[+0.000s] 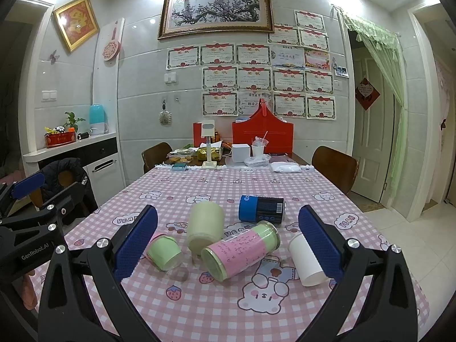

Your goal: Flip cup upside down

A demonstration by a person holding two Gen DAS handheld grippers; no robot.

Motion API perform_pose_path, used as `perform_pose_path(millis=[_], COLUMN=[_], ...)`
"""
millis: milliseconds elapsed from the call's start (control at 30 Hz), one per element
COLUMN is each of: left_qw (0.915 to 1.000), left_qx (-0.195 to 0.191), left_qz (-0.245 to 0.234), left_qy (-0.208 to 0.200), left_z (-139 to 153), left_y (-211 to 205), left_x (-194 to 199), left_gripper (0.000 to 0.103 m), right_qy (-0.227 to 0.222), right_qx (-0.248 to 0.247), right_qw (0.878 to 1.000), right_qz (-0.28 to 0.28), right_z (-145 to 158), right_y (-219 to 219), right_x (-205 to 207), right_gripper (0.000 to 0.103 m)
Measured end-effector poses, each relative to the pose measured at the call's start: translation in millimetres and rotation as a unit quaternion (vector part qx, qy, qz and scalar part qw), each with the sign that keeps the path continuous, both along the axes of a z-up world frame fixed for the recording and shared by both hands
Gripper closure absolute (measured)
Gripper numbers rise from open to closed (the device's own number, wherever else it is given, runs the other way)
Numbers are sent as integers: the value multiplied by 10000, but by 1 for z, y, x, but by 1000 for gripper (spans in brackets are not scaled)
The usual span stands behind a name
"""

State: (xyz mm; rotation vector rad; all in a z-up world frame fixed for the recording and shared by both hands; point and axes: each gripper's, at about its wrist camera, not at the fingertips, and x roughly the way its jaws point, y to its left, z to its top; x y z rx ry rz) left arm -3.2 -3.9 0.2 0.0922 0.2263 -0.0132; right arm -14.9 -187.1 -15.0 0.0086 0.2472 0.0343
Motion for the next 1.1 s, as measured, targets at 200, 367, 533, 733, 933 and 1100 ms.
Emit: perform_pose_path(millis=[200,367,533,733,933,1100], left_qw=[10000,10000,10000,10000,10000,10000], left_qx=[-3,1,2,-3,-8,6], left_qz=[-10,-13,-15,-12,-17,-25], left_qy=[-12,-17,-19,-16,-18,-15], left_z=[1,3,3,3,3,4], left_y=[-1,-3,-3,-3,-3,-4], left_x=[-3,-4,-5,-4,-5,-7], left_gripper=[16,16,16,16,16,16], right_qy=[6,0,2,-4,6,9], right_qx=[4,7,8,9,21,17], right_qw=[10000,10000,10000,10000,10000,10000], right_qz=[0,3,2,-9,-31,-37], right_z=[-1,-1,-1,1,-6,-6], right_y=[-2,-2,-2,-2,-10,-10], right_x=[-2,-1,-1,-2,-1,-1], right_gripper=[8,8,8,8,8,8])
